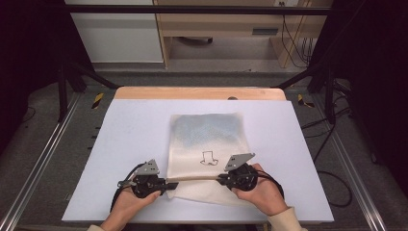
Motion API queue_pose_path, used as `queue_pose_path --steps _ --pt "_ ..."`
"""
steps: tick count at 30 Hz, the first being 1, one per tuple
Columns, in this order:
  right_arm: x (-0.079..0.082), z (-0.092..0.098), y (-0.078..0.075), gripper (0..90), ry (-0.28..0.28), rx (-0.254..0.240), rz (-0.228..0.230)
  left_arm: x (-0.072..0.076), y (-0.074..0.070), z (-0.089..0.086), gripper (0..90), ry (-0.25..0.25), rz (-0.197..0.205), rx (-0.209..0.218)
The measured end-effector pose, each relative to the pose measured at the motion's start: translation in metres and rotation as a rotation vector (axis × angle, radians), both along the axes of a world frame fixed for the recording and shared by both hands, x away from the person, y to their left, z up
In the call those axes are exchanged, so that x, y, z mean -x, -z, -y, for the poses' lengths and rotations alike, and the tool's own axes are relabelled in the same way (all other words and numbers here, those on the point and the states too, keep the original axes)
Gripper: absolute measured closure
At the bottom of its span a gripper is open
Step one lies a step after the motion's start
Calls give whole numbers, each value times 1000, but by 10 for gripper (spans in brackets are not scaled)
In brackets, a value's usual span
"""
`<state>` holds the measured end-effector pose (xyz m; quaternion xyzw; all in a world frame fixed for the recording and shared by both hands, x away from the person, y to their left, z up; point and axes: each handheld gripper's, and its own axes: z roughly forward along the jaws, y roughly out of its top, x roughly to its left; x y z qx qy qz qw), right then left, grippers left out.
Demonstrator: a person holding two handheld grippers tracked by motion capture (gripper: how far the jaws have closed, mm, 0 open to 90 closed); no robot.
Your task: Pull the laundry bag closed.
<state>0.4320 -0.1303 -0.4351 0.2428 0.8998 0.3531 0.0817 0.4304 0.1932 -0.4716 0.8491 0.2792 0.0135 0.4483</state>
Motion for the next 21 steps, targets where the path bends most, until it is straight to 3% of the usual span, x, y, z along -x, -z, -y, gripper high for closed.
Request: queue_pose_path --steps 21 --pt "2 14 -1 819 31 0 7 0 0 0 819 0 3 3"
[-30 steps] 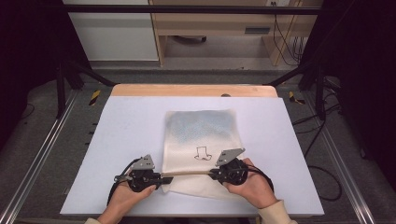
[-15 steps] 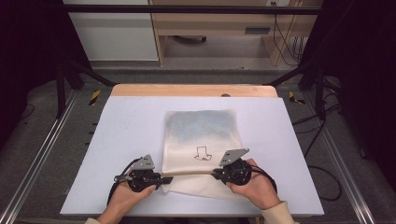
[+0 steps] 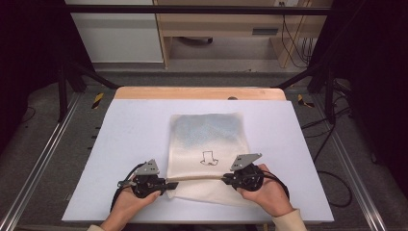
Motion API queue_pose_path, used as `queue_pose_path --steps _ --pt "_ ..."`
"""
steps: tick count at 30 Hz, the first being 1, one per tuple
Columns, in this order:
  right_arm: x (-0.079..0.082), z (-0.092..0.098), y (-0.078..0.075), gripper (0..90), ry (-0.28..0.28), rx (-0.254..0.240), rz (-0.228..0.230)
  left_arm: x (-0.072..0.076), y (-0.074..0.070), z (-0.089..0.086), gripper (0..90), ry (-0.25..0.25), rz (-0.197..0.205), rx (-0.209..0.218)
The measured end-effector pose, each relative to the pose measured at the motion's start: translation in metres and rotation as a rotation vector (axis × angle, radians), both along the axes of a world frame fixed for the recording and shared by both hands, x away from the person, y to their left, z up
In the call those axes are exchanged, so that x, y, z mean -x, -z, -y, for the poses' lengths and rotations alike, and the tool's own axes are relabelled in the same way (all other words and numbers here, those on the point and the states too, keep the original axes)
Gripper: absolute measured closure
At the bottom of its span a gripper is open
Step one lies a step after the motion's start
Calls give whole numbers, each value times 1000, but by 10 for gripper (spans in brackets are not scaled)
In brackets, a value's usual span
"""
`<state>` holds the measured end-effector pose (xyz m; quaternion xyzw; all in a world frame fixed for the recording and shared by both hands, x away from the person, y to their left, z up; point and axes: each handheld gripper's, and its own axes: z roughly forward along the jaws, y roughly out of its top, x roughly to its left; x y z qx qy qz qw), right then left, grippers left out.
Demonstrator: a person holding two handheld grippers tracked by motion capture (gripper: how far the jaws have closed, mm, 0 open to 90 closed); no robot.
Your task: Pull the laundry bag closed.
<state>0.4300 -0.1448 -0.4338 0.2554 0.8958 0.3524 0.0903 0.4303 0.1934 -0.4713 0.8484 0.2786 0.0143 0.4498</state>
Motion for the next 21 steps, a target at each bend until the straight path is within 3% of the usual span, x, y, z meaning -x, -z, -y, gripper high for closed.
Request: queue_pose_path --steps 21 --pt "3 10 1 819 21 -10 -3 0 0 0 819 0 1 -2"
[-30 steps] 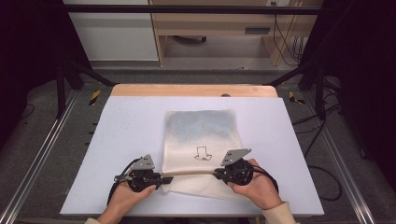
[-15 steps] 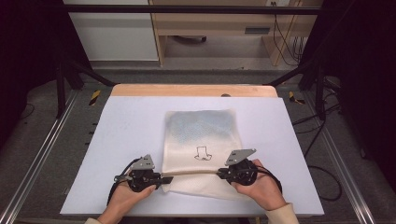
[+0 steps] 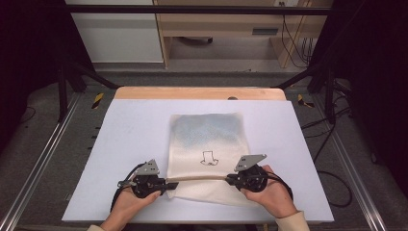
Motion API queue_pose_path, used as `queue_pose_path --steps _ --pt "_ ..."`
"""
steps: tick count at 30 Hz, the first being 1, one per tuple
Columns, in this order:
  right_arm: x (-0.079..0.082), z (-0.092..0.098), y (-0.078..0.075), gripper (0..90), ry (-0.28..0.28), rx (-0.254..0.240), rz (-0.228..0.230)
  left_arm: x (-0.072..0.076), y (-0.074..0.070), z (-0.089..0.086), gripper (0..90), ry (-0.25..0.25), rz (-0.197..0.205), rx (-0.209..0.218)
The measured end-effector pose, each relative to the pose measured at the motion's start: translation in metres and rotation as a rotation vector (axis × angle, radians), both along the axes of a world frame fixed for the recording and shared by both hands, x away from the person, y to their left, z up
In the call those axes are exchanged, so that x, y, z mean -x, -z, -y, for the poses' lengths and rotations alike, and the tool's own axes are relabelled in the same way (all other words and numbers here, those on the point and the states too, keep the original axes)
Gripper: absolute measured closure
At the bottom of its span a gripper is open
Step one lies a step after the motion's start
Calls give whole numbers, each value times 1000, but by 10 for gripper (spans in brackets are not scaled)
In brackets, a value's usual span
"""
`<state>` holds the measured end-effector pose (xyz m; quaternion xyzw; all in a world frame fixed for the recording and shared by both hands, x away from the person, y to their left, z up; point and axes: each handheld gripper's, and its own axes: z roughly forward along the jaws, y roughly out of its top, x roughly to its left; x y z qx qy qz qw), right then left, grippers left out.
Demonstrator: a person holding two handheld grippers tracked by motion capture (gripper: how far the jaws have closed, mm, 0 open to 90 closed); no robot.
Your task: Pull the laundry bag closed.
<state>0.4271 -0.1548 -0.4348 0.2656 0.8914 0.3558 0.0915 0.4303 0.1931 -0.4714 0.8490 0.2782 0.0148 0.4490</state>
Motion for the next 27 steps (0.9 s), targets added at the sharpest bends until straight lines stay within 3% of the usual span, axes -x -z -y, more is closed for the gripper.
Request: queue_pose_path --steps 27 --pt "2 9 1 819 16 6 -1 0 0 0 819 2 3 -1"
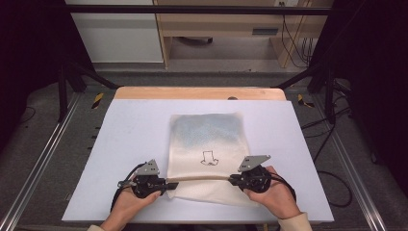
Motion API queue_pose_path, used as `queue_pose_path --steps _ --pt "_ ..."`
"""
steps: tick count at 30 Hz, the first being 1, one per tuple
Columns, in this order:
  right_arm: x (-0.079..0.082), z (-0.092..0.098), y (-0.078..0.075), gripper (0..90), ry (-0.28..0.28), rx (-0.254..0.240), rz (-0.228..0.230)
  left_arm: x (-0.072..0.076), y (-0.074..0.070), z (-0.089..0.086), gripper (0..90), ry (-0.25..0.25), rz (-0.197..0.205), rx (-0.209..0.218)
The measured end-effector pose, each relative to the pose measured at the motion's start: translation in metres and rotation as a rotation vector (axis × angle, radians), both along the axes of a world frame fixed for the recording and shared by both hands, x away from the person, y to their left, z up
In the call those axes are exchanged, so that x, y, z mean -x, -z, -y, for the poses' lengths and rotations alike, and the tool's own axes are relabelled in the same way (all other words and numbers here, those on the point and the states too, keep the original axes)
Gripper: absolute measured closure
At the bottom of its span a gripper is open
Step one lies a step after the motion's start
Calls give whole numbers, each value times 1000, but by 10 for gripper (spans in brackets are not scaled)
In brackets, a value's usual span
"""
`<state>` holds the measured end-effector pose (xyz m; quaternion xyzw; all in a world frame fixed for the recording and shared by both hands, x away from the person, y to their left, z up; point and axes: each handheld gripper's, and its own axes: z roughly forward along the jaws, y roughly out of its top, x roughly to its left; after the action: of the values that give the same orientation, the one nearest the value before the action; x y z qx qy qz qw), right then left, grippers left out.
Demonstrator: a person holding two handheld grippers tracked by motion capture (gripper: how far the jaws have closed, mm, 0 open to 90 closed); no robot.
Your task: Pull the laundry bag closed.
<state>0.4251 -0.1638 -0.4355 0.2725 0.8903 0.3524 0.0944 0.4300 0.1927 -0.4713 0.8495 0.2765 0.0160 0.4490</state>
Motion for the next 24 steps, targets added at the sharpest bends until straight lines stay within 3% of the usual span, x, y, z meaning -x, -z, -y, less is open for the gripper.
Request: queue_pose_path --steps 24 --pt "2 8 2 819 22 7 -4 0 0 0 819 -3 0 0"
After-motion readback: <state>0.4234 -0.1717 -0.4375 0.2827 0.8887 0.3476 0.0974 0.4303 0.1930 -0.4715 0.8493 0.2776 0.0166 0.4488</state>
